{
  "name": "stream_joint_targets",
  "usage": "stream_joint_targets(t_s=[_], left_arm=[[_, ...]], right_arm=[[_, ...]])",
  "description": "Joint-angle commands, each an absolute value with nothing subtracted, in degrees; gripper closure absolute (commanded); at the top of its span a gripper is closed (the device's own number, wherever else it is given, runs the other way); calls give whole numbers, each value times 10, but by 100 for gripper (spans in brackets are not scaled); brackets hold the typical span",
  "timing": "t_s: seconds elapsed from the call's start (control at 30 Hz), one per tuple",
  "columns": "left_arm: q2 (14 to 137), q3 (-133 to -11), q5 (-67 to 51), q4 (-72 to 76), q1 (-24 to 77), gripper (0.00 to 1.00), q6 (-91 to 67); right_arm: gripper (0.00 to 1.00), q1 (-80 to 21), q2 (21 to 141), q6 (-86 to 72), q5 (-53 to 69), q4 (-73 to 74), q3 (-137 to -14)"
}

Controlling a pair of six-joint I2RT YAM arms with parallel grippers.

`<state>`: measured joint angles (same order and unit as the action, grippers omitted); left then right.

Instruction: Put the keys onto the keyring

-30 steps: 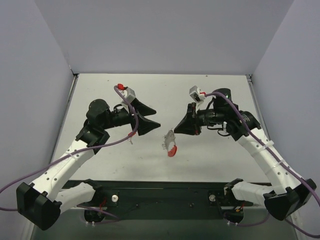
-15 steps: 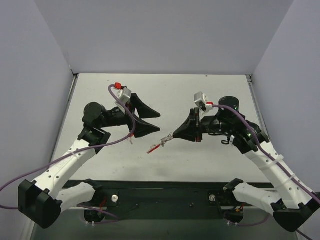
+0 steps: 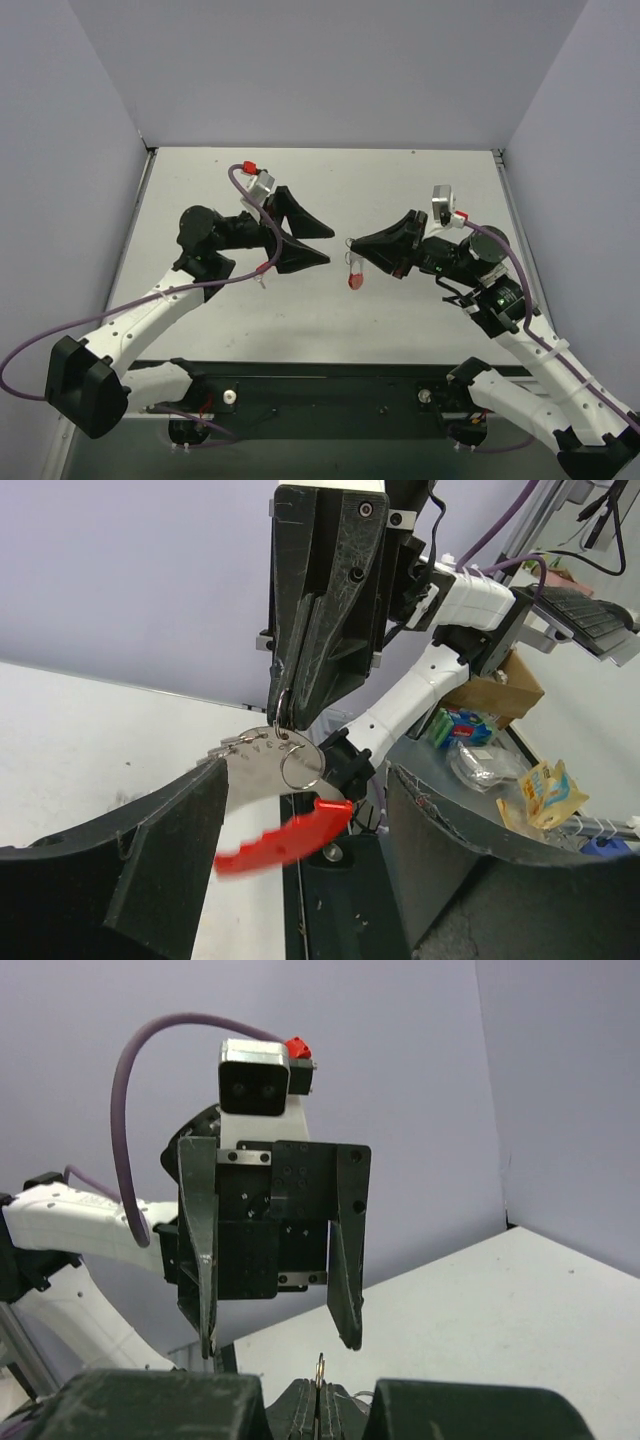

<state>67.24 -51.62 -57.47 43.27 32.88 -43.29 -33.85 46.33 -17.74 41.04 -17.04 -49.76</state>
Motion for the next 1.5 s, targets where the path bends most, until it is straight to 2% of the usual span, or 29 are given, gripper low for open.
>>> stream_joint_targets(t_s=[0.0, 0.4, 0.63, 1.47], left_arm=[[686, -546, -578, 504, 337, 27, -459], [744, -569, -564, 616, 337, 38, -531], [768, -585, -568, 658, 341, 41, -560], [770, -627, -561, 522, 370, 59, -469]], right_arm=[[100, -340, 452, -243, 402, -325, -483], [100, -340, 459, -272, 414, -370, -480], [100, -340, 461, -274, 417, -373, -476], [100, -340, 472, -263, 437, -345, -488]])
